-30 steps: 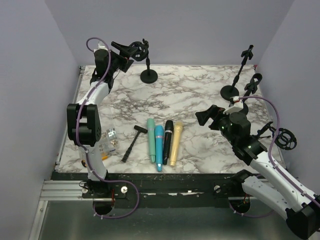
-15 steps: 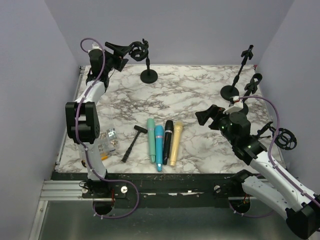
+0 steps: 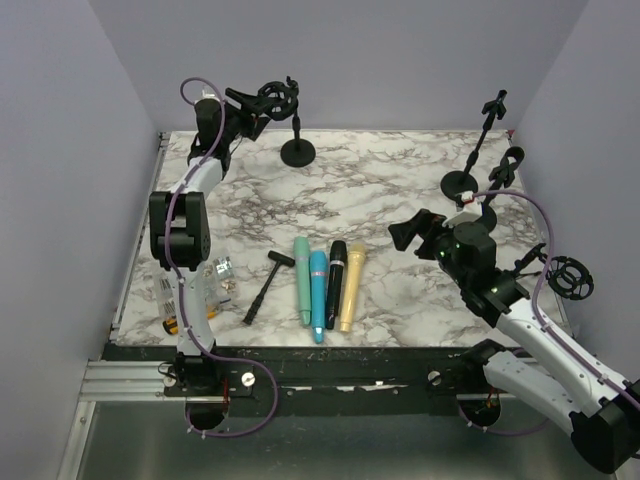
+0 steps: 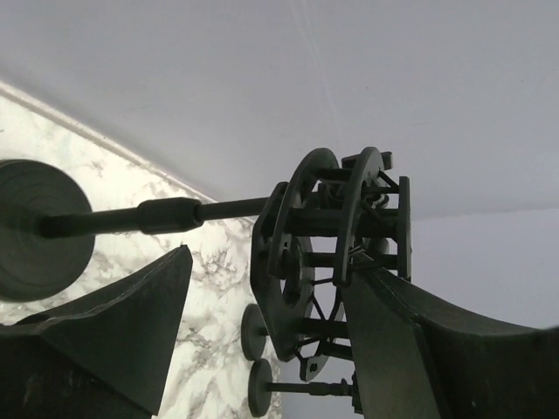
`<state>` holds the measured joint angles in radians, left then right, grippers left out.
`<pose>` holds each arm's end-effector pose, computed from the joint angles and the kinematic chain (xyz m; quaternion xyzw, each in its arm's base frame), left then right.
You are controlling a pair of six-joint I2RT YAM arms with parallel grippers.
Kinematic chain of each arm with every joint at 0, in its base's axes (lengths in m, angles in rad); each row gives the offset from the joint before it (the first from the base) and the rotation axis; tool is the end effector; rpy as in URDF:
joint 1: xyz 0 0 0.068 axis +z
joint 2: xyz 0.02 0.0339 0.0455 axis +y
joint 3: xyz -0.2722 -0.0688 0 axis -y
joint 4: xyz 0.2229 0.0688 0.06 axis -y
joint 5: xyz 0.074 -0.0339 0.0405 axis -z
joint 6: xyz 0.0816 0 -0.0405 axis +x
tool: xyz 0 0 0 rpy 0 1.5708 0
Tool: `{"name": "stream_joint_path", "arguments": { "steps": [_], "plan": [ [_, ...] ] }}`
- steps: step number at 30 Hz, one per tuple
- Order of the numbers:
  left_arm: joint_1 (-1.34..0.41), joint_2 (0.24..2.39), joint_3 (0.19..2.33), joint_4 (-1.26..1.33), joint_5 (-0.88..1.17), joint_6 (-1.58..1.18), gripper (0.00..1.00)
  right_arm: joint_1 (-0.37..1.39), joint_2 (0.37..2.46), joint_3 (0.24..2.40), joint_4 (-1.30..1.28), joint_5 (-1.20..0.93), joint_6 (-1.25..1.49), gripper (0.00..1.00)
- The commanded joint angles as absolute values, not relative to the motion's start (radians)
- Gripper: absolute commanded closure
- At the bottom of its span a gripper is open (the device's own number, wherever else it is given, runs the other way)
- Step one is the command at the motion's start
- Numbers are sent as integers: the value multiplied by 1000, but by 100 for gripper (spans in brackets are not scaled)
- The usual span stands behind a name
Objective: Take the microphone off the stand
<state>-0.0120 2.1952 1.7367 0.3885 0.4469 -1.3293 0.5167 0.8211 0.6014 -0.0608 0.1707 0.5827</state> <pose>0.5523 -0.0419 0.2792 -0.3170 0.6565 -0.5403 0.4202 0.1925 0.0934 0.2800 0.0775 0.7940 0.2549 0.5464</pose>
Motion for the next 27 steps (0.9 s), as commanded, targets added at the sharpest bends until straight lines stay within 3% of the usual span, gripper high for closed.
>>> {"name": "stream_joint_path", "arguments": {
  "steps": [1, 7, 11, 15, 23, 27],
  "plan": [
    [-38, 2269, 1862, 443, 484, -1356, 32, 515, 824, 638, -35, 177, 573, 0],
    [-49, 2298, 1900, 453, 511, -1382, 51, 515, 835, 641, -31, 174, 576, 0],
    [-47, 2278, 1881, 448, 549, -1386, 80, 515, 858, 644, -17, 152, 583, 0],
    [-48, 2229, 1829, 439, 603, -1398, 100, 515, 909, 651, -10, 138, 572, 0],
    [-54, 2040, 1584, 501, 677, -1472, 100, 515, 1049, 701, 35, 58, 531, 0],
    [-101, 2071, 1647, 606, 778, -1611, 100, 515, 1132, 737, 29, -22, 510, 0]
  ]
}}
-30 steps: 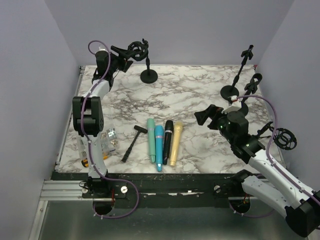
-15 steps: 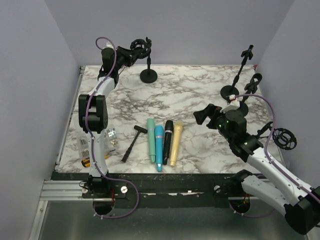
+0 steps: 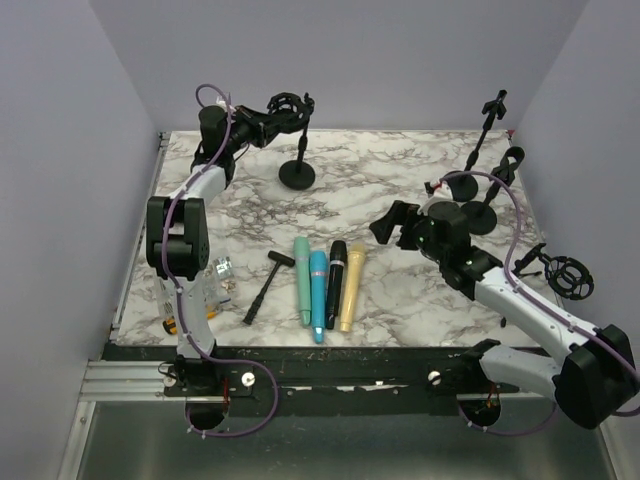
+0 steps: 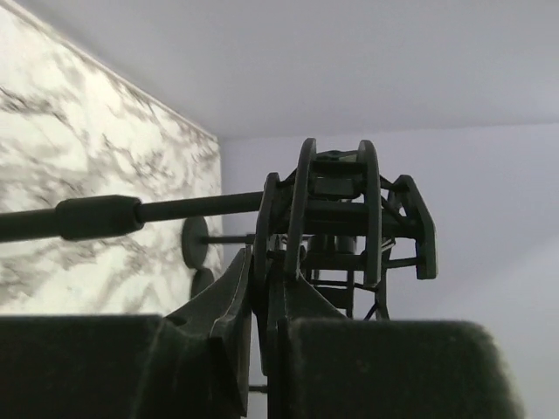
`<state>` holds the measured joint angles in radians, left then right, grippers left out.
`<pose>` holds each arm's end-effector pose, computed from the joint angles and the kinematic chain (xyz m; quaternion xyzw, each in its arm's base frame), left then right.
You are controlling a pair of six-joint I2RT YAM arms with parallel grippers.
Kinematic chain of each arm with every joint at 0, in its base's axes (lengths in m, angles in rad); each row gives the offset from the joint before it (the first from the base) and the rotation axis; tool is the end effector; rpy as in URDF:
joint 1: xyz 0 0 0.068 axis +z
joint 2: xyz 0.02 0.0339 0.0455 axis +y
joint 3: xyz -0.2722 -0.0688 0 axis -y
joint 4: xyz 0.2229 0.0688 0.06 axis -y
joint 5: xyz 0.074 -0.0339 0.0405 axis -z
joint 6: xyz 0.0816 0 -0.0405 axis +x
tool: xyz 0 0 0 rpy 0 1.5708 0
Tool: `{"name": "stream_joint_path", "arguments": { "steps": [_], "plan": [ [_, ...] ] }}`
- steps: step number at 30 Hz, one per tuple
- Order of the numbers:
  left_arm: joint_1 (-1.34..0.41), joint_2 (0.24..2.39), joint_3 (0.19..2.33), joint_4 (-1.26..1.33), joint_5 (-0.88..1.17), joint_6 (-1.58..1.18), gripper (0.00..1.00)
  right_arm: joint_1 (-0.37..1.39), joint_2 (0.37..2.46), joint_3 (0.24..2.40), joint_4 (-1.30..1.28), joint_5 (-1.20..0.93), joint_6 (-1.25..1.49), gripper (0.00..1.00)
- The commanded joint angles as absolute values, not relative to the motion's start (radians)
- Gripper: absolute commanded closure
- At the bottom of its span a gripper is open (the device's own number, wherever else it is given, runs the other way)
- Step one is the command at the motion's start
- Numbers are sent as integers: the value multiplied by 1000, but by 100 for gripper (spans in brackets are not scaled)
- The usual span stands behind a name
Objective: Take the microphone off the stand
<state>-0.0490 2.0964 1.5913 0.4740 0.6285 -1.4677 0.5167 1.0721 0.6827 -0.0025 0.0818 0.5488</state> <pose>0.5176 -0.0734 0.2893 -0.2815 0.6583 -0.6164 0.3279 0.2314 0.1238 0.2641 0.0361 0.8301 0.2528 0.4957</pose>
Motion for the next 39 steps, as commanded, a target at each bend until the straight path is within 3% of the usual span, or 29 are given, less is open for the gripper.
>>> {"name": "stream_joint_path", "arguments": {
  "steps": [1, 9, 22, 26, 30, 34, 39],
  "plan": [
    [-114, 2079, 1666, 610, 798, -1626, 100, 515, 1147, 744, 28, -35, 508, 0],
    [-198, 1999, 1447, 821, 818, -1716, 100, 515, 1240, 750, 75, -88, 494, 0],
    [-185, 1916, 1234, 715, 866, -1572, 98, 515, 1334, 855, 121, -41, 441, 0],
    [-175, 1883, 1224, 665, 870, -1534, 63, 515, 1363, 890, 122, -36, 423, 0],
    [-168, 1831, 1247, 591, 876, -1480, 35, 515, 1386, 954, 98, -38, 434, 0],
    [-143, 1777, 1226, 575, 882, -1480, 17, 515, 1389, 1018, 95, -31, 490, 0],
    [-85, 1652, 1091, 553, 871, -1453, 9, 513, 1439, 1160, 43, -29, 580, 0]
  ]
}}
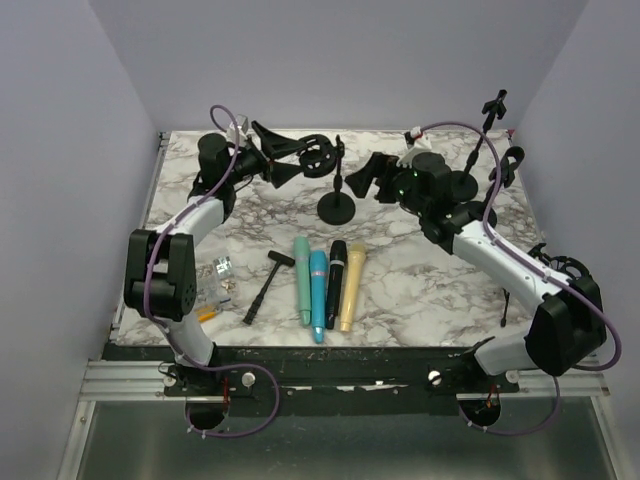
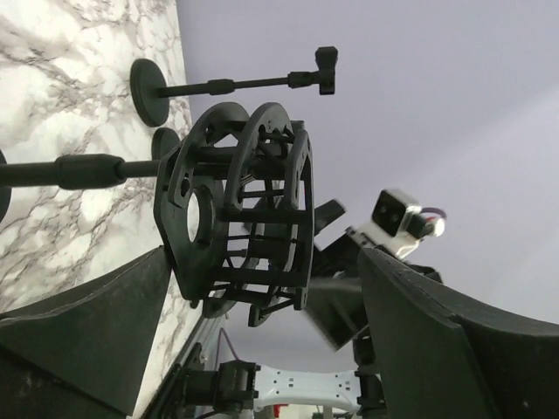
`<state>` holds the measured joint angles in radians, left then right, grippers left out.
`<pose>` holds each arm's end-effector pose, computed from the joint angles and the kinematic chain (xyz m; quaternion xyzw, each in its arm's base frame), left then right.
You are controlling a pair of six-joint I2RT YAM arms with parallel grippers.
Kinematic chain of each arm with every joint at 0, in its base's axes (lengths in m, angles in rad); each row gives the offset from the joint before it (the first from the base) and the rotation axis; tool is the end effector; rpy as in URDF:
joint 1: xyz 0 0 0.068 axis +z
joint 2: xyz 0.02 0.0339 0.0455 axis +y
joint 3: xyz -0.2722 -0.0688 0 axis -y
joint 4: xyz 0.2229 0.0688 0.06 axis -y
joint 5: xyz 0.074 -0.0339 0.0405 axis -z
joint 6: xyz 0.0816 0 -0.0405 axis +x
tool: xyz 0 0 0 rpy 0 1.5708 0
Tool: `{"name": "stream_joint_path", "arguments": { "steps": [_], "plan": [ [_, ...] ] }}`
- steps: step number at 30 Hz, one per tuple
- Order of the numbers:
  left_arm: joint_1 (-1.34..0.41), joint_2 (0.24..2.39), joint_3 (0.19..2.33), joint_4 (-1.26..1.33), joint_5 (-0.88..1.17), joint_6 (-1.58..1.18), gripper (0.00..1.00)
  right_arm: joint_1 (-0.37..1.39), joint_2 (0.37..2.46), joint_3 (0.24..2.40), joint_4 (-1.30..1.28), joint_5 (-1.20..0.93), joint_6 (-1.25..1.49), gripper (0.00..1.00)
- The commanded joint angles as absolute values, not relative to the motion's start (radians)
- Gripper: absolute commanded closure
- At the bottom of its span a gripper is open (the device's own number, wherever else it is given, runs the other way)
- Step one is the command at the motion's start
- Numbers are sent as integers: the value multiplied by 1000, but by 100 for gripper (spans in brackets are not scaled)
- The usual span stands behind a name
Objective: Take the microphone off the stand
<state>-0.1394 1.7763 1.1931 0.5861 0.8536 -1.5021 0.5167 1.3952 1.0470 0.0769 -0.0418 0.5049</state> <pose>0.4096 -0.1196 0.3077 -0.1771 0.6839 -0.6709 0.2256 0.3046 0.1770 0.3202 -0.0173 0.7960 0.3102 0.5195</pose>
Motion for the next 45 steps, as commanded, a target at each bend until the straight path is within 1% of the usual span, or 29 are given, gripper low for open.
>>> {"name": "stream_joint_path", "arguments": {
  "steps": [1, 4, 6, 10, 13, 16, 19, 26, 31, 37, 45],
  "plan": [
    [-70, 1627, 1072, 526, 871, -1432, 9, 514, 1457, 1190, 37, -40, 588, 0],
    [-27, 1532, 1052, 396, 878, -1314, 9, 513, 1519, 1291, 18, -48, 595, 0],
    [-9, 1474, 1085, 287, 897, -1212, 9, 514, 1567, 1355, 3, -39, 588, 0],
    [-9, 1419, 1251, -21, 893, -970, 8, 513, 1652, 1474, -62, -54, 572, 0],
    [3, 1399, 1326, -132, 863, -882, 8, 513, 1691, 1510, -65, -61, 554, 0],
    [16, 1379, 1368, -177, 818, -806, 8, 513, 1726, 1546, -77, -93, 535, 1],
    [17, 1381, 1384, -222, 816, -734, 8, 513, 1738, 1547, -62, -106, 542, 5],
    [9, 1321, 1290, -243, 784, -653, 9, 513, 1744, 1529, -23, -77, 560, 13],
    [6, 1313, 1290, -264, 774, -627, 9, 514, 1758, 1529, -22, -41, 547, 17],
    [4, 1317, 1277, -260, 750, -618, 9, 514, 1794, 1536, -71, 42, 520, 20],
    [3, 1338, 1274, -259, 757, -618, 9, 514, 1794, 1446, -61, 59, 536, 20]
  ]
}}
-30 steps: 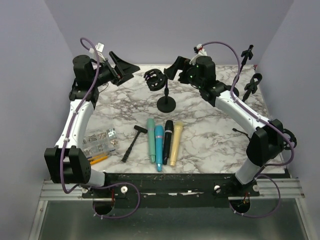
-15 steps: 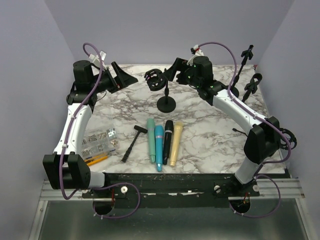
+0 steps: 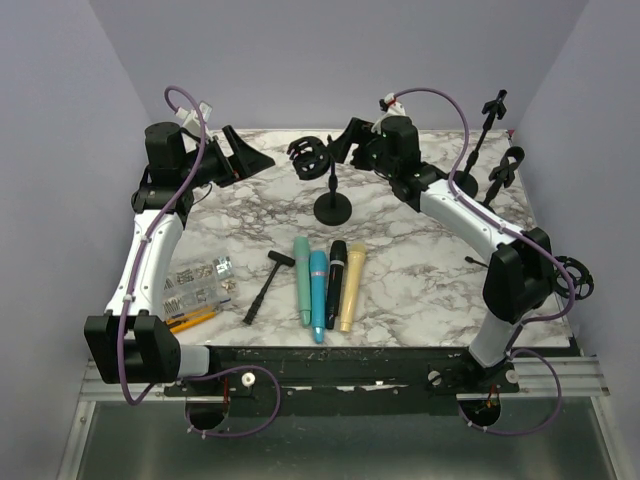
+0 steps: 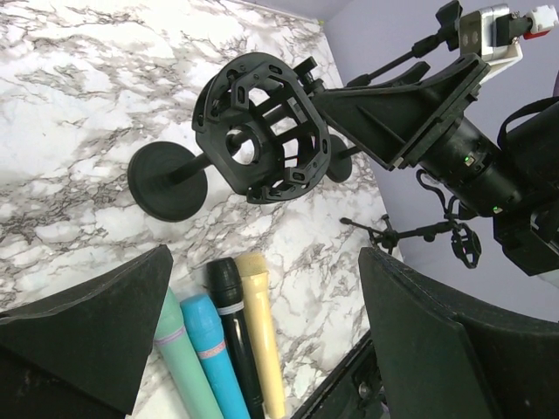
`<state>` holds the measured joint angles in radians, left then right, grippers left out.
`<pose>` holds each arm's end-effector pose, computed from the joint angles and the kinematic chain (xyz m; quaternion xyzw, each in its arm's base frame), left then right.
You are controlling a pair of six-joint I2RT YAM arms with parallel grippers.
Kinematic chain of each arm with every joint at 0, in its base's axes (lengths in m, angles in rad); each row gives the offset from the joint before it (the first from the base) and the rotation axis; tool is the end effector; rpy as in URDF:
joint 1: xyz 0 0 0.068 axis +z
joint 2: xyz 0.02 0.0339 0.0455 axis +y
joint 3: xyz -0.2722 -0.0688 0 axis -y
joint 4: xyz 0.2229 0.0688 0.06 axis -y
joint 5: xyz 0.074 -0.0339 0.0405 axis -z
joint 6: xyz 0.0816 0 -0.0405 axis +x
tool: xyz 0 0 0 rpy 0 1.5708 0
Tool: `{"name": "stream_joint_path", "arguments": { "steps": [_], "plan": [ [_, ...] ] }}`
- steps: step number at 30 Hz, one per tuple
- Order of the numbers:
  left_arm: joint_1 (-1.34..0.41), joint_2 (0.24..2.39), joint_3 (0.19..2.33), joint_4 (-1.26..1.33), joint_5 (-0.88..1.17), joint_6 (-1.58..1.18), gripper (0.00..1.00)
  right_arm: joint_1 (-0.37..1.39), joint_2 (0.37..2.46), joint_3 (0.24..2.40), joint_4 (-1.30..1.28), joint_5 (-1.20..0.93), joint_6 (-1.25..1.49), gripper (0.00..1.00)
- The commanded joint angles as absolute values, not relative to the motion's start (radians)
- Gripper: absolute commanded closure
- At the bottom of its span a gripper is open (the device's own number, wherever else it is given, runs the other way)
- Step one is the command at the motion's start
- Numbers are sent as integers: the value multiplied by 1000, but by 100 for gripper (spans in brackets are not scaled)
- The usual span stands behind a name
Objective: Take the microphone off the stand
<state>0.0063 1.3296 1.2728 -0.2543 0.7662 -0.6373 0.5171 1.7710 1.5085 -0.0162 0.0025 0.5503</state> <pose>0.3077 -0.0546 0.3844 -0.0282 0.7807 -0.4567 0.4256 0.3952 0.2245 0.3376 0.0140 0.7983 0.3054 0.5188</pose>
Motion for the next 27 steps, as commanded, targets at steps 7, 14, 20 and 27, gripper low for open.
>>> {"name": "stream_joint_path", "arguments": {
  "steps": [7, 14, 20, 27],
  "plan": [
    [3, 1328, 1267, -247, 773, -632, 9, 514, 1768, 1314, -36, 60, 560, 21],
    [3, 1321, 1255, -220, 790, -651, 9, 514, 1767, 1211, -9, 56, 581, 21],
    [3, 1313, 1248, -210, 789, -657, 9, 513, 1799, 1222, -30, 63, 577, 21],
    [3, 1307, 1244, -203, 791, -663, 9, 514, 1809, 1158, -15, 62, 588, 21]
  ]
}}
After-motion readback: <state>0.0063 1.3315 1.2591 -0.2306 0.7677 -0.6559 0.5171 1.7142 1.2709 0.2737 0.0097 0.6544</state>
